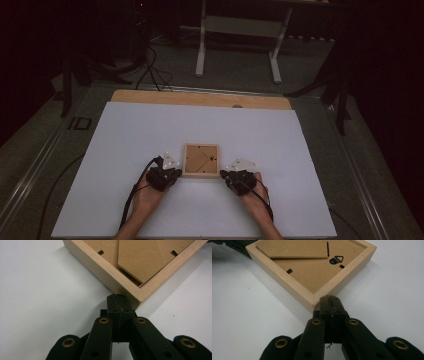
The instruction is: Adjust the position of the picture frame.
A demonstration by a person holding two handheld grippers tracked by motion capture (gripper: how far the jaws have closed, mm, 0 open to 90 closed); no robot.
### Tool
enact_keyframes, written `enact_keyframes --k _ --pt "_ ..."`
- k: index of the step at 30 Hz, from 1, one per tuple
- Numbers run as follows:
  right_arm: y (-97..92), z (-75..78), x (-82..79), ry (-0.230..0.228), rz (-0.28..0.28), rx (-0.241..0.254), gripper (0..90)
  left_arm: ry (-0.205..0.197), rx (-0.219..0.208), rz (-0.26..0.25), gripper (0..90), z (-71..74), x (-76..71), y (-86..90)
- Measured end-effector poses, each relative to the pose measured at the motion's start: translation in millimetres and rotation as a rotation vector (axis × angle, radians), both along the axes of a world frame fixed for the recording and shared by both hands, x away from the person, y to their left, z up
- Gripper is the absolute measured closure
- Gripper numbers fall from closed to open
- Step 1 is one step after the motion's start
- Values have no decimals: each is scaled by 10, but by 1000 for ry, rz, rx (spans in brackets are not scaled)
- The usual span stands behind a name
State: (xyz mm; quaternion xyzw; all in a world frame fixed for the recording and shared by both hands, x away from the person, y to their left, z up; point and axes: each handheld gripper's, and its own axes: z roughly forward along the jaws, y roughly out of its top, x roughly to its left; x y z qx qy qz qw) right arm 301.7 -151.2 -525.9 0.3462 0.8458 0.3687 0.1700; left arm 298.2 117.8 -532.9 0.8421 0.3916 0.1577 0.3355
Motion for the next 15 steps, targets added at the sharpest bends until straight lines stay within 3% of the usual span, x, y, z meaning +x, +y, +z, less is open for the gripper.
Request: enact_keyframes --k 15 --pt "-10 -6 16 -1 -11 7 898 2 -12 -2 900 -6 5 0"
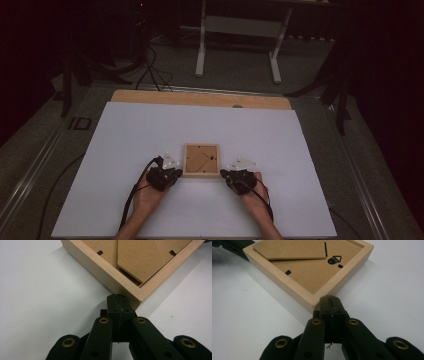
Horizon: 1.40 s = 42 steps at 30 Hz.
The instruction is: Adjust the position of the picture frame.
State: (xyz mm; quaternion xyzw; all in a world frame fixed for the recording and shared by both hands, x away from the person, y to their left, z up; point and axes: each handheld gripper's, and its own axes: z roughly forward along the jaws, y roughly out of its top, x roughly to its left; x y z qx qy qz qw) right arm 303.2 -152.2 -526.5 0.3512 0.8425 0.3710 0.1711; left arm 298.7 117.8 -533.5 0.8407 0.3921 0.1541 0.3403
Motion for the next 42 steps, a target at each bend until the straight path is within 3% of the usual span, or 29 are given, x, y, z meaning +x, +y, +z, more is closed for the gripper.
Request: enact_keyframes --k 25,28,42 --pt "-26 -10 18 -8 -11 8 878 -12 -7 11 895 -11 12 -20" --pt "-58 12 34 -5 -13 35 834 -15 -10 18 831 -6 23 6" --pt "-150 110 20 -45 -10 79 653 -25 -115 34 658 78 38 124"
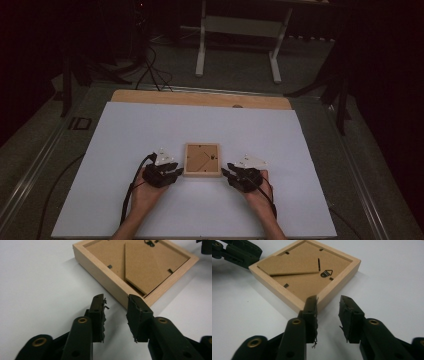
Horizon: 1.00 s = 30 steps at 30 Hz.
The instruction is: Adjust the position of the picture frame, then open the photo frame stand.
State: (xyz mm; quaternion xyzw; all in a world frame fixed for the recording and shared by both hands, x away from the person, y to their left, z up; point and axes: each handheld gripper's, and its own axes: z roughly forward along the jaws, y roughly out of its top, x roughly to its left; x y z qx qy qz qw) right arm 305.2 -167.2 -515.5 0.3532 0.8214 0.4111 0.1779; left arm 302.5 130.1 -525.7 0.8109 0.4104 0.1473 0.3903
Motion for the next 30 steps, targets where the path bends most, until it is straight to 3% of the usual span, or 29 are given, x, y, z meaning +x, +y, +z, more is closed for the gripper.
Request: enact_keyframes --k 13,30 --pt "48 30 -31 -22 9 18 617 -31 -66 -38 622 116 -73 -17" --pt "152 7 -82 -43 25 13 894 -47 -115 -71 563 243 -96 -136"
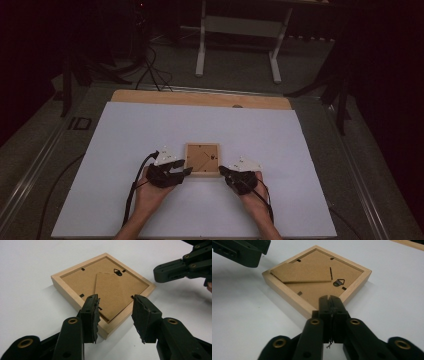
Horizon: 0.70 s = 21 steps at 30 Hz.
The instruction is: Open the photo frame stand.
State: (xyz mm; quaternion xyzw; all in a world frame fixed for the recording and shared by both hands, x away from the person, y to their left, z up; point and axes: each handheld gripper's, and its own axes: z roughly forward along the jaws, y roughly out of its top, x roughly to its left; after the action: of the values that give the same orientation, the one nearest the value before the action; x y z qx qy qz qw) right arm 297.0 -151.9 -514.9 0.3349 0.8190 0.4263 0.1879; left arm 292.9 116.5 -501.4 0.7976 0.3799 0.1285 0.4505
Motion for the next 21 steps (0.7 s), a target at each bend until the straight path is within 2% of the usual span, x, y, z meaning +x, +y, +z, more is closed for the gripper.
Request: enact_keyframes --k 10,21 --pt "55 -50 9 8 0 -18 897 9 29 -23 553 6 96 -125" --pt "56 -54 2 7 -9 -17 897 36 52 -8 530 -67 215 -203"
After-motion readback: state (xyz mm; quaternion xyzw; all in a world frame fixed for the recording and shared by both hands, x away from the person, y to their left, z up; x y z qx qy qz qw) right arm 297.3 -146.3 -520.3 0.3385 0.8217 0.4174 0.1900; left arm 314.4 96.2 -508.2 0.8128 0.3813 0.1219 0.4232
